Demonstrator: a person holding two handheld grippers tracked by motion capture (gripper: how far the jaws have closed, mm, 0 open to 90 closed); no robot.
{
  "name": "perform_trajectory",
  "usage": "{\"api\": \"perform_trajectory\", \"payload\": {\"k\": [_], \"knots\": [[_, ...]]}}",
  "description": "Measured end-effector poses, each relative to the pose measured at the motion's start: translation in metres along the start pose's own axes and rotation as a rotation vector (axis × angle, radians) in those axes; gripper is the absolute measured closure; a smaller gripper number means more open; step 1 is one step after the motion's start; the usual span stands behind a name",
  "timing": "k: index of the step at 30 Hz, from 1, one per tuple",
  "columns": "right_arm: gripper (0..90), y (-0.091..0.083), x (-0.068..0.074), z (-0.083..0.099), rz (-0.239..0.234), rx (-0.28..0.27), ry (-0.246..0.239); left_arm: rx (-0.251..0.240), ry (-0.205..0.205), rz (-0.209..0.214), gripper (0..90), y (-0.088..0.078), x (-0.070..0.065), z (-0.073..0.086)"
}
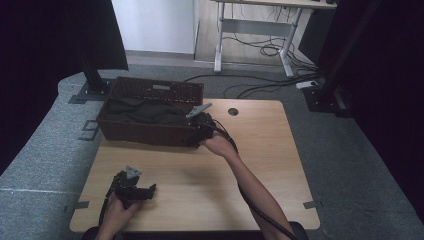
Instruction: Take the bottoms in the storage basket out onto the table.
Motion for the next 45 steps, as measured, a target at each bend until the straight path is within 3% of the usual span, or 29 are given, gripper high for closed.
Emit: {"api": "perform_trajectory", "payload": {"k": [8, 15, 20, 30, 45], "knots": [[5.1, 0.012, -0.001, 0.005, 0.021, 0.048, -0.028, 0.000, 0.000, 0.000, 0.0, 0.000, 0.000, 0.000], [3.0, 0.013, -0.001, 0.007, 0.008, 0.076, -0.046, -0.001, -0.001, 0.000, 0.0, 0.000, 0.000, 0.000], [4.5, 0.012, -0.003, 0.006, -0.014, 0.073, -0.010, -0.001, -0.001, 0.000, 0.0, 0.000, 0.000, 0.000], [5.9, 0.013, -0.001, 0.011, 0.045, 0.090, -0.074, 0.000, -0.002, -0.001, 0.0, 0.000, 0.000, 0.000], [6.2, 0.005, -0.008, 0.017, 0.054, 0.079, -0.046, 0.001, -0.002, -0.002, 0.0, 0.000, 0.000, 0.000]]}}
Point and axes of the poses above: each handheld gripper's, and its own axes: y roughly forward along the jaws, z roughly out of its underside, x roughly to its left, the point moved 4 cm from there along y, roughly forward along the jaws, and after that the axes turned 15 degrees about y, right-handed, at the moved point
